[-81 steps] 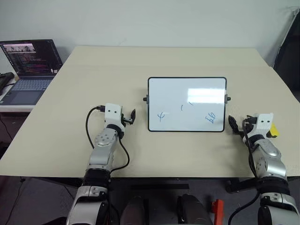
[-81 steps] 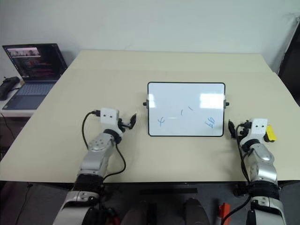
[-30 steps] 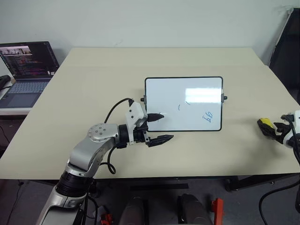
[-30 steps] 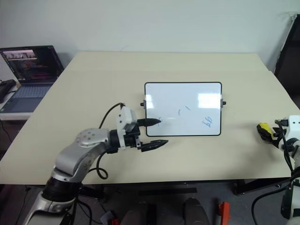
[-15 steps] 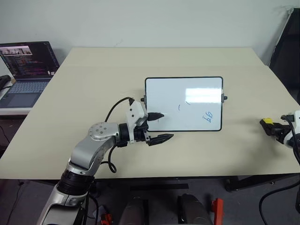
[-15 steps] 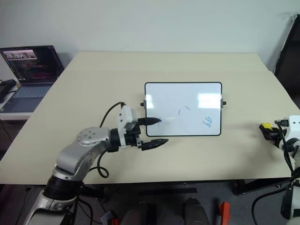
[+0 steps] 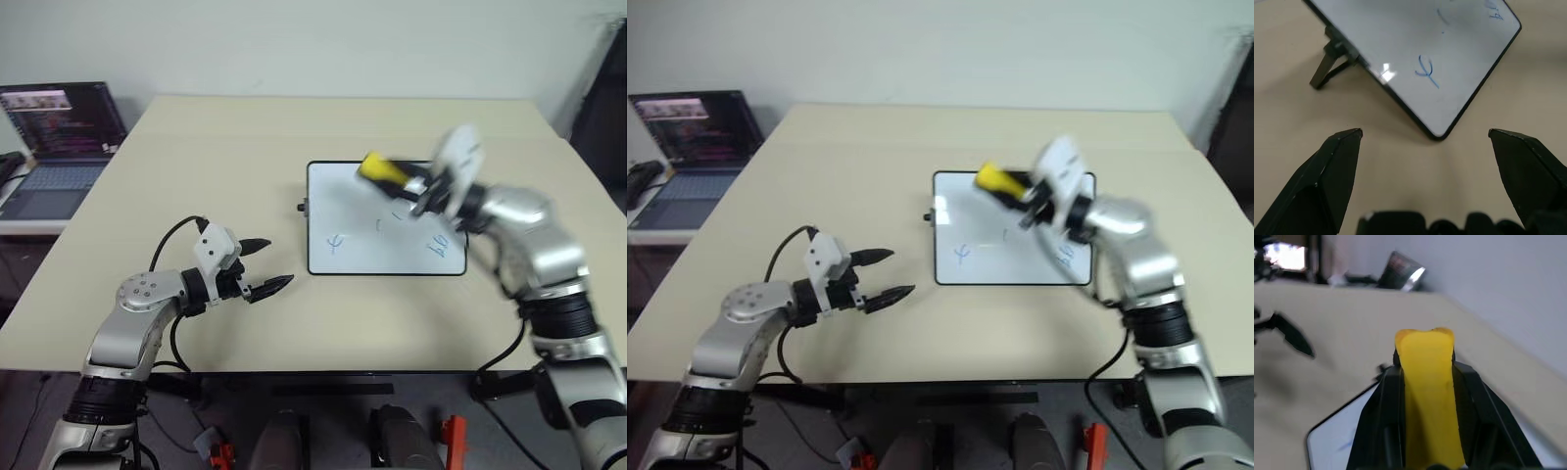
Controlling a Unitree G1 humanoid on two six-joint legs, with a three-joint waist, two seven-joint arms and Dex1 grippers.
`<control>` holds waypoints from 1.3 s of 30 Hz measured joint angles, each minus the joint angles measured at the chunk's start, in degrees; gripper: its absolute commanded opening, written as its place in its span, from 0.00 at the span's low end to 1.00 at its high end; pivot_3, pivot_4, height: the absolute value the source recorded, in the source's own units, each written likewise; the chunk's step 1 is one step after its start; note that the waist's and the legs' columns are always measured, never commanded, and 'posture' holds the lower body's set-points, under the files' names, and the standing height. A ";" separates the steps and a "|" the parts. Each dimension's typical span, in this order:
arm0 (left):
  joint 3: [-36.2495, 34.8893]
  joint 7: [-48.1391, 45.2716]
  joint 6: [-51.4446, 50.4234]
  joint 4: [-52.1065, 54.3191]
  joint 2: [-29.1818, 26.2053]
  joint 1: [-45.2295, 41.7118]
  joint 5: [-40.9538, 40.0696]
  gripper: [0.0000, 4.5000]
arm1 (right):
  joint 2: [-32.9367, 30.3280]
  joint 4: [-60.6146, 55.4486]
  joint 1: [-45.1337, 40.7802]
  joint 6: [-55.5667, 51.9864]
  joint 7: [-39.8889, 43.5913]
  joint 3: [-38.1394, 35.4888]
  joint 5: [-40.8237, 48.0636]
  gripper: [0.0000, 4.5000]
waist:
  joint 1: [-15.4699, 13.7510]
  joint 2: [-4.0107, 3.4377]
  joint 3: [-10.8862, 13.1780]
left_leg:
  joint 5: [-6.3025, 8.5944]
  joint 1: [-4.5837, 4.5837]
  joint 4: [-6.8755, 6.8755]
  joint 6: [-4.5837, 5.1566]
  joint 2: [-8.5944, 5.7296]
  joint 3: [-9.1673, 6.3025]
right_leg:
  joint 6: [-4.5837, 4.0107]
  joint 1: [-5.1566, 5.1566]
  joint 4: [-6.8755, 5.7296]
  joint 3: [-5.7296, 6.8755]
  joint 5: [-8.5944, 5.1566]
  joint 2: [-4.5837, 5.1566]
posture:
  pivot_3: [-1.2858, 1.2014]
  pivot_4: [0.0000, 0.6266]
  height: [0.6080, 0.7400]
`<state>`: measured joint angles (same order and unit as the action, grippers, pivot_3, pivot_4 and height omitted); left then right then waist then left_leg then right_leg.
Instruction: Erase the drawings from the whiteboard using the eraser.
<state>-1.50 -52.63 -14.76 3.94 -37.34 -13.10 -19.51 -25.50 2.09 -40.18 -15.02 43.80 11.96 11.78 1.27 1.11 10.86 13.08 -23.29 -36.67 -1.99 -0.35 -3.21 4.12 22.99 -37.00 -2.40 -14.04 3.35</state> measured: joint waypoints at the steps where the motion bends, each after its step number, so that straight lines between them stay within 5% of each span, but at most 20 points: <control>1: 0.01 0.48 0.50 0.25 0.61 0.72 0.35 1.00 | 1.00 1.67 0.69 2.12 -0.56 1.51 -2.07 0.21 | -0.49 0.00 0.00 | -0.01 -0.29 -0.11 -0.01 0.00 0.00 | 0.05 0.26 -0.02 0.00 0.05 0.04 | 0.52 0.24 1.00; 17: 0.03 1.94 -0.17 7.45 2.10 3.29 0.15 1.00 | 7.37 25.86 -2.59 23.40 -5.22 5.65 -16.39 0.21 | 0.79 0.04 -0.02 | -0.02 0.04 -0.19 -0.02 0.07 0.11 | -0.10 0.08 -0.15 -0.09 0.23 -0.24 | 0.52 0.24 1.00; 28: -0.43 0.53 -7.43 11.64 -4.06 -0.63 -1.97 1.00 | 7.80 25.98 1.15 24.51 1.42 9.14 -17.41 0.21 | 1.35 0.04 -0.02 | -0.03 0.86 -0.18 0.01 0.16 0.06 | -0.21 -0.76 -0.14 -0.04 0.12 -0.31 | 0.52 0.24 1.00; 39: -0.77 0.36 -14.00 16.09 -7.55 -3.17 -3.40 1.00 | 8.11 32.95 -5.13 30.43 -6.39 7.04 -19.71 0.21 | 1.66 0.06 -0.03 | -0.03 0.86 -0.10 0.00 0.15 0.07 | -0.22 -0.75 -0.12 -0.07 0.12 -0.30 | 0.52 0.24 1.00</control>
<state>-2.27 -52.27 -28.76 20.03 -44.89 -16.27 -22.91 -17.39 35.04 -45.31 15.41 37.42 19.00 -7.93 2.93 1.17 10.82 13.05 -22.43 -36.77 -1.99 -0.20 -3.15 3.89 22.24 -37.12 -2.47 -13.92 3.04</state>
